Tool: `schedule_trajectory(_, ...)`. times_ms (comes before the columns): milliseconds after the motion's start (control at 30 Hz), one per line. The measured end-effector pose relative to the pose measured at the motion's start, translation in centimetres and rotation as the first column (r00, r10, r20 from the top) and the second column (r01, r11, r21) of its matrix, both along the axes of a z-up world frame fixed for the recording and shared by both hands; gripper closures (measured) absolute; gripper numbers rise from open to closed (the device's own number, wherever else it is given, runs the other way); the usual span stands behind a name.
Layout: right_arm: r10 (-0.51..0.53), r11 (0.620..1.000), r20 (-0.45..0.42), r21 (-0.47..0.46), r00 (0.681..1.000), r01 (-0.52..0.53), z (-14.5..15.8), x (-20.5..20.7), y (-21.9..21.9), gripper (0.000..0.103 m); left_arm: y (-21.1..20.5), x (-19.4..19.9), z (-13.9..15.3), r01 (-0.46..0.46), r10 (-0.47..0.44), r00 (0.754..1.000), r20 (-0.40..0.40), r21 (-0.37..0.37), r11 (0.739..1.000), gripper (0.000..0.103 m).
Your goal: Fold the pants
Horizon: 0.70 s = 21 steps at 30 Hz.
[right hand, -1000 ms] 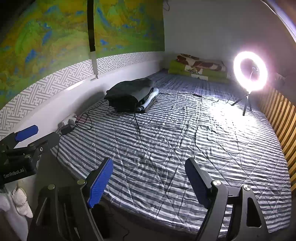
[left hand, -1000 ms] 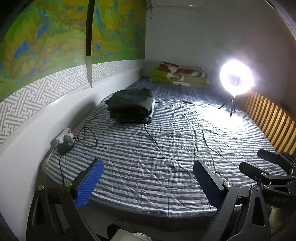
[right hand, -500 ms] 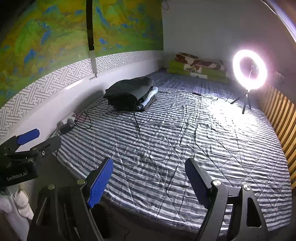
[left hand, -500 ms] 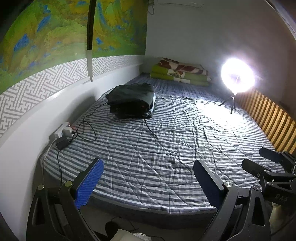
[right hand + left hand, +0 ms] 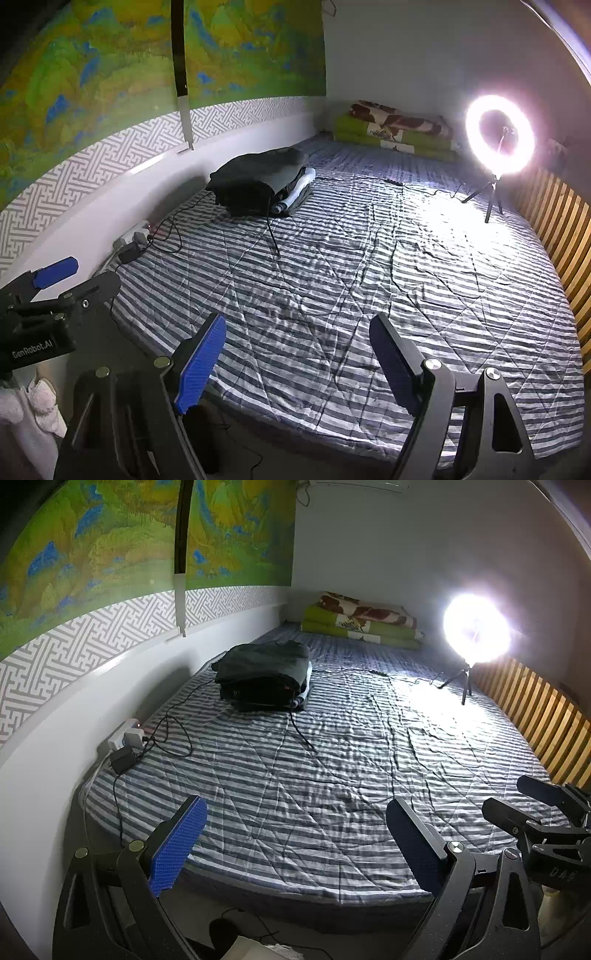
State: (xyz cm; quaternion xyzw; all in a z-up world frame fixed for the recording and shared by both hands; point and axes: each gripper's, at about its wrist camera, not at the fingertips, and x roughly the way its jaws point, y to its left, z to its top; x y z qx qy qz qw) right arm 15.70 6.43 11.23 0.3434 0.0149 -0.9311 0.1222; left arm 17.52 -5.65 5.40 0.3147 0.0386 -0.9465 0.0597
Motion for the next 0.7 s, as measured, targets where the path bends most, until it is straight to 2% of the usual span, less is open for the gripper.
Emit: schedule_trajectory(700, -0.009, 1.0, 0.01, 0.003, 1.0, 0.009, -0.6, -0.59, -0.47, 0.026, 0.43, -0.72, -0.57, -0.005, 0.005, 1.0, 0.014, 0.003, 1.0, 0.004)
